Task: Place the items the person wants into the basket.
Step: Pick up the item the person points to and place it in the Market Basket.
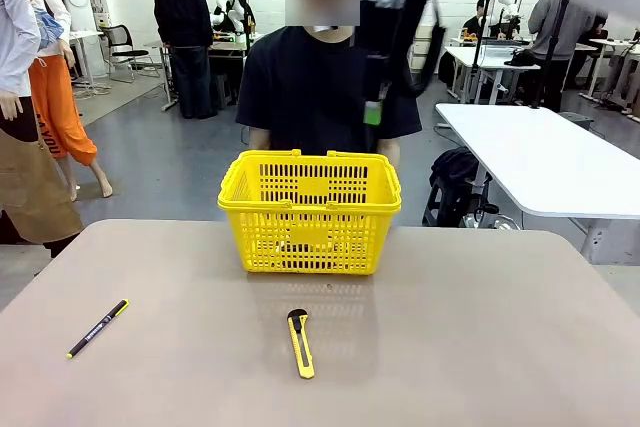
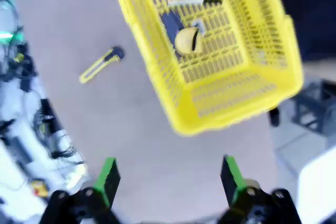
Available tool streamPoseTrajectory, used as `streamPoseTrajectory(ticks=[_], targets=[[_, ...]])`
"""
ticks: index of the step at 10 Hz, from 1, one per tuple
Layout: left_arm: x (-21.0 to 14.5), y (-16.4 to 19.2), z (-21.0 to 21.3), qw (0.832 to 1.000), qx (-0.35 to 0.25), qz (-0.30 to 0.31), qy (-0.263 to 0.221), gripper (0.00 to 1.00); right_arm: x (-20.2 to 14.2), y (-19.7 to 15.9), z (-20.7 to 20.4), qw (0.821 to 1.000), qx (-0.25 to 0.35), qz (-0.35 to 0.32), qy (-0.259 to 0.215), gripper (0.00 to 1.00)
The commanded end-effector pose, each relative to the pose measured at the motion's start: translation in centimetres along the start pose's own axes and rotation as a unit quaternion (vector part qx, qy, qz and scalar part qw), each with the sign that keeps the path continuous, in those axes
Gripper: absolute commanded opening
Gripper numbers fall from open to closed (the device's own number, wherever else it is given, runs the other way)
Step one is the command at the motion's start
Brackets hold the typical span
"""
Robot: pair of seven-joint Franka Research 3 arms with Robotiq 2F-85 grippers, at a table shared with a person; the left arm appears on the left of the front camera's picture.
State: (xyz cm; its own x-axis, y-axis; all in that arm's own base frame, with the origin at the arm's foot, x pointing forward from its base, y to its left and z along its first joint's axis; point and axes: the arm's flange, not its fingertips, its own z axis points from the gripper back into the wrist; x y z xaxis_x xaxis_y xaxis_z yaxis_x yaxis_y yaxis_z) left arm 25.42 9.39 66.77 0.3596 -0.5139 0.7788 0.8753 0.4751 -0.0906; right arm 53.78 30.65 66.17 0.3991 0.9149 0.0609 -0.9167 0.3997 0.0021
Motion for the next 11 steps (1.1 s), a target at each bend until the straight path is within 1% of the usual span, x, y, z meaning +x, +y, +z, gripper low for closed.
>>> streamPoseTrajectory(ticks=[1, 2, 3, 4, 5, 7, 11], targets=[[0.0, 0.0, -0.1, 1.000, 0.003, -0.001, 0.001, 1.00, -13.9, 8.5, -10.0, 0.997, 0.015, -0.076, -0.012, 1.00], [0.0, 0.0, -0.1, 1.000, 0.003, -0.001, 0.001, 1.00, -15.9, 9.5, -11.3, 0.994, 0.016, -0.105, -0.013, 1.00], [0.0, 0.0, -0.1, 1.000, 0.003, -0.001, 0.001, 1.00, -17.9, 10.4, -12.2, 0.991, 0.011, -0.128, -0.024, 1.00], [0.0, 0.0, -0.1, 1.000, 0.003, -0.001, 0.001, 1.00, -19.9, 11.3, -12.5, 0.988, 0.005, -0.145, -0.044, 1.00], [0.0, 0.0, -0.1, 1.000, 0.003, -0.001, 0.001, 1.00, -21.2, 11.7, -12.6, 0.986, 0.001, -0.155, -0.057, 1.00], [0.0, 0.0, -0.1, 1.000, 0.003, -0.001, 0.001, 1.00, -22.4, 11.8, -12.7, 0.984, -0.001, -0.163, -0.069, 1.00], [0.0, 0.0, -0.1, 1.000, 0.003, -0.001, 0.001, 1.00, -23.0, 11.4, -12.8, 0.983, 0.002, -0.165, -0.074, 1.00]])
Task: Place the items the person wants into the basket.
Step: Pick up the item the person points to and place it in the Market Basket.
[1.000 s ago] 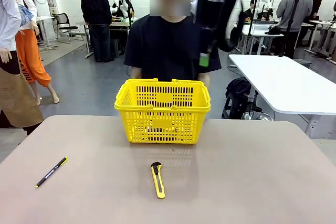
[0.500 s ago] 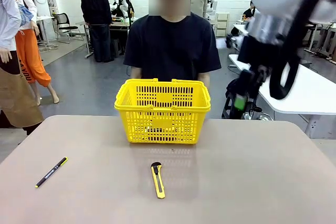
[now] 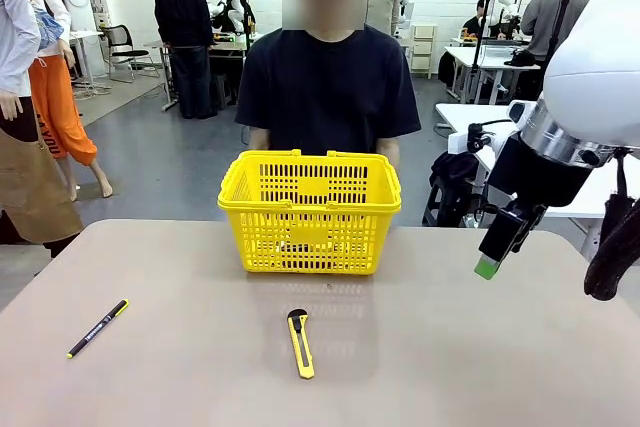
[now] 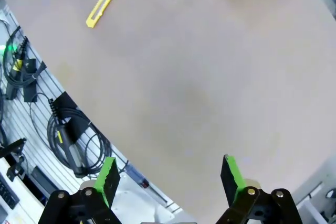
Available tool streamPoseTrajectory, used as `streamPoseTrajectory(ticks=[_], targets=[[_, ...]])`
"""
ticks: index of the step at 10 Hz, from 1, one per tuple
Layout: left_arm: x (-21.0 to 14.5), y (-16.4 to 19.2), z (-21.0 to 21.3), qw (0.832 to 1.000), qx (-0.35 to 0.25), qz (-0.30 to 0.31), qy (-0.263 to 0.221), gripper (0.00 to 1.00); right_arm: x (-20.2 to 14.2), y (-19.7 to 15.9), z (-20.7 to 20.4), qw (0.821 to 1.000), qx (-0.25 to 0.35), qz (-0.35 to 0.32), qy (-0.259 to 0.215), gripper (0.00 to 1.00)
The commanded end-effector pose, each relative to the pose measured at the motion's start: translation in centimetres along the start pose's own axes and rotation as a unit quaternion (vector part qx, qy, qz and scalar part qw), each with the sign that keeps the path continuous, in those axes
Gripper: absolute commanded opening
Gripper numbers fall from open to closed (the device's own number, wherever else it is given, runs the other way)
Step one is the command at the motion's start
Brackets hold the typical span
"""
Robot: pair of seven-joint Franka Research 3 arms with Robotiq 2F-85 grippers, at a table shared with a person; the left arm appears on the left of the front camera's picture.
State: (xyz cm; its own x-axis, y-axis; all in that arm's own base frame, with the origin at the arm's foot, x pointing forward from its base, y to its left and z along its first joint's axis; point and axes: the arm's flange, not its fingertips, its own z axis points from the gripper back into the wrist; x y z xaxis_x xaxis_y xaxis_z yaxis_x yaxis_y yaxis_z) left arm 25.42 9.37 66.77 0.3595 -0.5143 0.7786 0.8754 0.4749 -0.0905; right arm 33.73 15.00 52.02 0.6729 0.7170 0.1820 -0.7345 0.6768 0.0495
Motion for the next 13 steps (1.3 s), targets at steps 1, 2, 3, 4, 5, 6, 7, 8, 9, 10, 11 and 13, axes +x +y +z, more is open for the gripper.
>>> streamPoseTrajectory(ticks=[1, 2, 3, 4, 5, 6, 7, 8, 9, 10, 11, 13], targets=[[0.0, 0.0, -0.1, 1.000, 0.003, -0.001, 0.000, 1.00, 0.7, -0.7, -0.4, 1.000, -0.002, 0.002, -0.001, 1.00], [0.0, 0.0, -0.1, 1.000, 0.003, -0.001, 0.000, 1.00, 0.0, 0.0, 0.0, 1.000, 0.000, 0.000, 0.000, 1.00], [0.0, 0.0, -0.1, 1.000, 0.003, -0.001, 0.000, 1.00, 0.0, 0.0, 0.0, 1.000, 0.000, 0.000, 0.000, 1.00], [0.0, 0.0, -0.1, 1.000, 0.003, -0.001, 0.000, 1.00, 0.0, 0.0, 0.0, 1.000, 0.000, 0.000, 0.000, 1.00], [0.0, 0.0, -0.1, 1.000, 0.003, -0.001, 0.000, 1.00, 0.0, 0.0, 0.0, 1.000, 0.000, 0.000, 0.000, 1.00], [0.0, 0.0, -0.1, 1.000, 0.003, -0.001, 0.000, 1.00, 0.0, 0.0, 0.0, 1.000, 0.000, 0.000, 0.000, 1.00], [0.0, 0.0, -0.1, 1.000, 0.003, -0.001, 0.000, 1.00, 0.0, 0.0, 0.0, 1.000, 0.000, 0.000, 0.000, 1.00], [0.0, 0.0, -0.1, 1.000, 0.003, -0.001, 0.000, 1.00, 0.2, 0.1, 0.1, 1.000, 0.001, 0.003, -0.001, 1.00], [0.0, 0.0, -0.1, 1.000, 0.003, -0.001, 0.000, 1.00, -1.9, 0.6, 3.6, 0.999, -0.016, 0.009, -0.049, 1.00], [0.0, 0.0, -0.1, 1.000, 0.003, -0.001, 0.000, 1.00, -5.1, 1.0, 8.0, 0.994, -0.029, 0.013, -0.106, 1.00], [0.0, 0.0, -0.1, 1.000, 0.003, -0.001, 0.000, 1.00, -8.1, 0.7, 11.4, 0.988, -0.031, 0.008, -0.150, 1.00], [0.0, 0.0, -0.1, 1.000, 0.003, -0.001, 0.000, 1.00, -13.9, -0.7, 16.2, 0.974, 0.001, 0.020, -0.227, 1.00]])
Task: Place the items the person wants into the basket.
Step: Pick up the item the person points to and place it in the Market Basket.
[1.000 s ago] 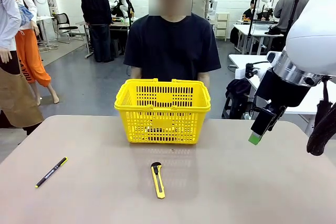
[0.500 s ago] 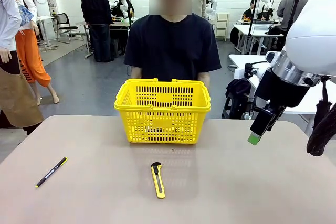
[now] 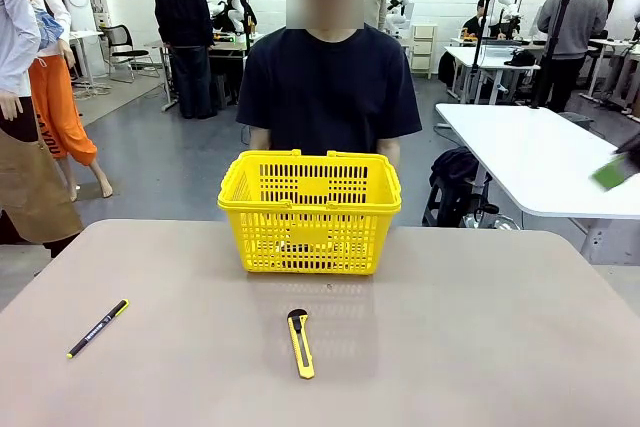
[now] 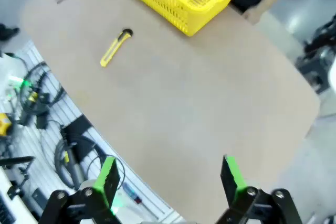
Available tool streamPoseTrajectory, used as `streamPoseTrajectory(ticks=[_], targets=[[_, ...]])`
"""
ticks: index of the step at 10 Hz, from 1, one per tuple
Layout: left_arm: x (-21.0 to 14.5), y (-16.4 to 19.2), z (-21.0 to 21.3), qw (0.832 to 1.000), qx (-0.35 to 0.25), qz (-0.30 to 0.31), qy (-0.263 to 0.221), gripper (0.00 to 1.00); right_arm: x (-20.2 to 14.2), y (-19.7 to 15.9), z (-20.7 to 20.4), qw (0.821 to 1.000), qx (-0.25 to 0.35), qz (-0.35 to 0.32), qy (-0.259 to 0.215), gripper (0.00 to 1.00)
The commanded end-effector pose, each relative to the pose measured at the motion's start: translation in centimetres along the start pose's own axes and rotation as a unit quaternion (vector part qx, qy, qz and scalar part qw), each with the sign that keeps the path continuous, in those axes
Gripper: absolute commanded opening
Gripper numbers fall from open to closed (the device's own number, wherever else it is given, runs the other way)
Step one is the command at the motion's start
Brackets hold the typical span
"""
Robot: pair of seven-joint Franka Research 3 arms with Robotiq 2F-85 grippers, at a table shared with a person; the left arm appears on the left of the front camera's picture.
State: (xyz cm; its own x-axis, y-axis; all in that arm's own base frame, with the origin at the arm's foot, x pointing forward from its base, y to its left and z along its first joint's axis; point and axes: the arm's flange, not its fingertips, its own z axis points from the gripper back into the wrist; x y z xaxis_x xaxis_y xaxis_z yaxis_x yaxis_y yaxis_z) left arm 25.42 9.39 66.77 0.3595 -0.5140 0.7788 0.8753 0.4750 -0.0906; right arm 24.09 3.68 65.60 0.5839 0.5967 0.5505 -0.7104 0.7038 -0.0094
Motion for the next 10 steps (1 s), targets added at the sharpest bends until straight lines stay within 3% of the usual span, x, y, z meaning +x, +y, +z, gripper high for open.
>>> streamPoseTrajectory(ticks=[1, 3, 6, 8, 10], targets=[[0.0, 0.0, -0.1, 1.000, 0.003, -0.001, 0.001, 1.00, -3.0, -1.3, 3.4, 0.997, 0.049, 0.020, -0.057, 1.00], [0.0, 0.0, -0.1, 1.000, 0.003, -0.001, 0.001, 1.00, -5.3, -2.7, 7.7, 0.993, 0.067, 0.012, -0.100, 1.00], [0.0, 0.0, -0.1, 1.000, 0.003, -0.001, 0.001, 1.00, -9.4, -6.1, 9.4, 0.974, 0.114, 0.014, -0.196, 1.00], [0.0, 0.0, -0.1, 1.000, 0.003, -0.001, 0.001, 1.00, -10.3, -7.5, 9.0, 0.966, 0.134, 0.017, -0.222, 1.00], [0.0, 0.0, -0.1, 1.000, 0.003, -0.001, 0.001, 1.00, -8.6, -8.7, 7.1, 0.967, 0.150, 0.001, -0.208, 1.00]])
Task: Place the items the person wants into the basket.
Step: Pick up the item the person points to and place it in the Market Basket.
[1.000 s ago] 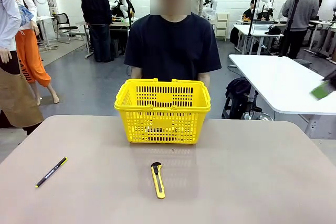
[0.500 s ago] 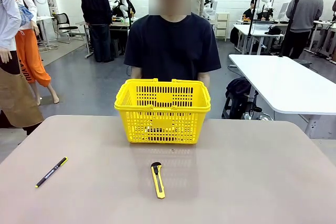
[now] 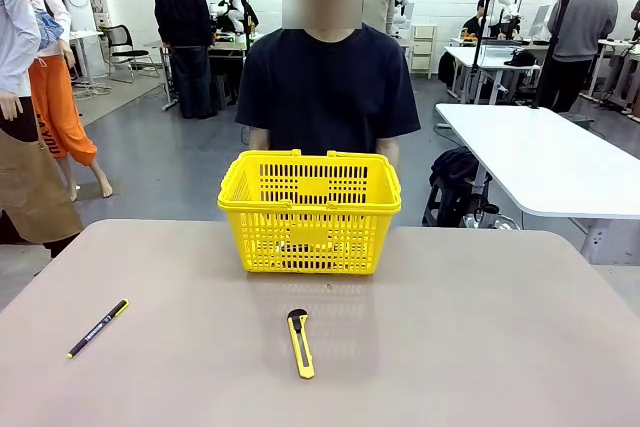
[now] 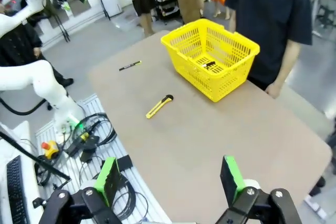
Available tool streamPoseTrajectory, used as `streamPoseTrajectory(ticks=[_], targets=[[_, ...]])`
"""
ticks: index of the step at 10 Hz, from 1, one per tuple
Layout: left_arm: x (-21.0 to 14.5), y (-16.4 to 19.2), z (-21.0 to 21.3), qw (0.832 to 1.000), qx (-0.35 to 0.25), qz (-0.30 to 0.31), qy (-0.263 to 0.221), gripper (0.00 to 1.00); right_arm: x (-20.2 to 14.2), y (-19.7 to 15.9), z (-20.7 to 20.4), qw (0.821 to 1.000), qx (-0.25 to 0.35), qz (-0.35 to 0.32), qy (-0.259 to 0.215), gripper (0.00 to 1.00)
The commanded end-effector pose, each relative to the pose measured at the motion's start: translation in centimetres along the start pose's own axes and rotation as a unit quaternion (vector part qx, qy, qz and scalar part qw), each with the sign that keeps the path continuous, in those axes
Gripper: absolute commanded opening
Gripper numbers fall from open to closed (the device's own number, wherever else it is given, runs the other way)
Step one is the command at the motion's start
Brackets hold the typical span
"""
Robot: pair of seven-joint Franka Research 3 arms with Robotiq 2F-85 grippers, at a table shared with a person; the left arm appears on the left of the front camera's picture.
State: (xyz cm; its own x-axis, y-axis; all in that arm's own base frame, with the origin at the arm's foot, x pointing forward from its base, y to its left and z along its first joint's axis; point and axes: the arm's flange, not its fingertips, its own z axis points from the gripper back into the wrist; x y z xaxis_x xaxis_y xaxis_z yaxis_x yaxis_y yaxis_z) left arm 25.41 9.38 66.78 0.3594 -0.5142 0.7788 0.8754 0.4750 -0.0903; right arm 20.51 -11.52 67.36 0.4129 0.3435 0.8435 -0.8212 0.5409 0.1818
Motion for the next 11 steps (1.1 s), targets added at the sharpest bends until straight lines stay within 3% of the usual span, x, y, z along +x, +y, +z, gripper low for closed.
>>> streamPoseTrajectory(ticks=[1, 11], targets=[[0.01, -0.02, -0.10, 1.000, 0.003, -0.001, 0.001, 1.00, -0.16, 0.59, 0.92, 1.000, -0.012, 0.008, -0.001, 1.00], [0.01, -0.02, -0.10, 1.000, 0.003, -0.001, 0.001, 1.00, -0.16, 0.59, 0.92, 1.000, -0.012, 0.008, -0.001, 1.00]])
